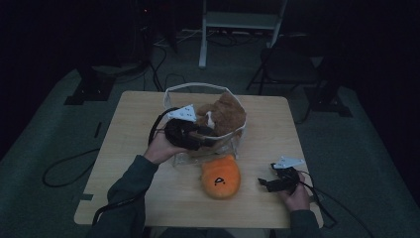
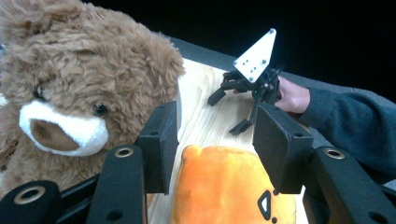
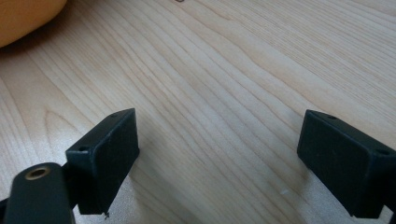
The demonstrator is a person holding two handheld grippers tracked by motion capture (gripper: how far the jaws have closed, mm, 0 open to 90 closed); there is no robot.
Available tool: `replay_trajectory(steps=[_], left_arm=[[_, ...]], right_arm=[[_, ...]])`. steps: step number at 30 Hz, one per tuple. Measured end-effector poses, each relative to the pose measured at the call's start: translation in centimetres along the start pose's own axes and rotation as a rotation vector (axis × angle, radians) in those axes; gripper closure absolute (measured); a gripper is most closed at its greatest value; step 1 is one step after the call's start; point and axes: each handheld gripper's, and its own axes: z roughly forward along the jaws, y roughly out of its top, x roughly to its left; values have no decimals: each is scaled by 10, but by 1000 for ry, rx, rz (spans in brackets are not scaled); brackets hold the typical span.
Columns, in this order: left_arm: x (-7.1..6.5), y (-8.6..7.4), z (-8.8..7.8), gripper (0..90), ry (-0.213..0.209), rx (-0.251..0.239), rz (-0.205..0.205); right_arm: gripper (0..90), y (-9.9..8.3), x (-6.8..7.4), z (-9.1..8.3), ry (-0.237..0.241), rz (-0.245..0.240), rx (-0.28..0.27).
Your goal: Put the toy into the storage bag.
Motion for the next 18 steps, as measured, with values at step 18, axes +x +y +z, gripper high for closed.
replay_trajectory(steps=[18], left_arm=[[-12, -9, 15, 482, -20, 0, 23]], right_arm=[[118, 0, 0, 0, 0, 0, 0]])
